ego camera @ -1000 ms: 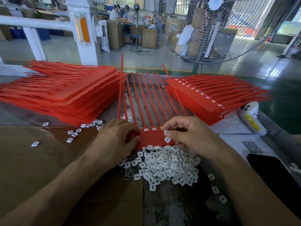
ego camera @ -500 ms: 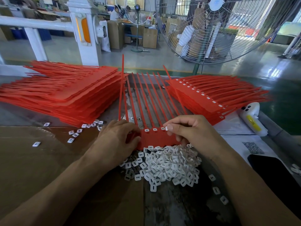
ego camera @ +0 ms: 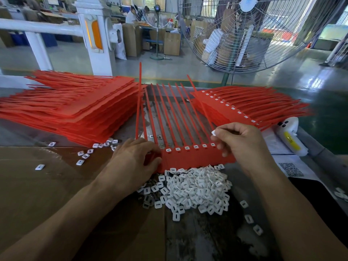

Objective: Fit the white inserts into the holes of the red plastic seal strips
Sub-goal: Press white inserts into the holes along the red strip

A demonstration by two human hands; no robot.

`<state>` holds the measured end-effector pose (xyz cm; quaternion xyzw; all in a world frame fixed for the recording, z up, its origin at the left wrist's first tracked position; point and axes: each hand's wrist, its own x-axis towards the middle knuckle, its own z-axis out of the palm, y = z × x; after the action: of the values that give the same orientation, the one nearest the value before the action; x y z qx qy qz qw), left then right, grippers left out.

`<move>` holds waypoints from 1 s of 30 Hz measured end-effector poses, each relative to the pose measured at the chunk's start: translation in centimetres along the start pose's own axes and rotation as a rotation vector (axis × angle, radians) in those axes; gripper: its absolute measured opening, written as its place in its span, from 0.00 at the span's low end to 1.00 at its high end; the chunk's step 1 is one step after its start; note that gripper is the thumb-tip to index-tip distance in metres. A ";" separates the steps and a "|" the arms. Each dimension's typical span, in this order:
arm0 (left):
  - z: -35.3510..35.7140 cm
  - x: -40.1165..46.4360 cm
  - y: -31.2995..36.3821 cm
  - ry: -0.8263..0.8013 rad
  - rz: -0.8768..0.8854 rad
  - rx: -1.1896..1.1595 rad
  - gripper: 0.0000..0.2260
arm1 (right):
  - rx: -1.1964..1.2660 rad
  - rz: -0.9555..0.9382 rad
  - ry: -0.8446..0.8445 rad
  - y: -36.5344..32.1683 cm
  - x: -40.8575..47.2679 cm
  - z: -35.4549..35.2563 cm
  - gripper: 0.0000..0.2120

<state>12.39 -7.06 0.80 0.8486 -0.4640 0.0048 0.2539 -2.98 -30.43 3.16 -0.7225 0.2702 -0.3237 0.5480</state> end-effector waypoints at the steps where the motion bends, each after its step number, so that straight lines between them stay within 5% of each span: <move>1: 0.0 0.0 0.0 0.000 0.003 0.001 0.14 | -0.026 0.013 0.039 0.2 0.2 -0.5 0.02; 11: -0.1 -0.1 0.2 0.024 -0.001 -0.023 0.13 | -0.388 0.064 0.183 2.3 1.2 -2.0 0.06; 30: 0.0 -0.1 0.0 -0.001 0.005 -0.008 0.14 | -0.581 0.080 0.215 2.5 1.5 -0.5 0.08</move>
<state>12.37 -6.97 0.80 0.8465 -0.4661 0.0032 0.2574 -2.49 -32.48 1.04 -0.7994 0.4360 -0.2856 0.2990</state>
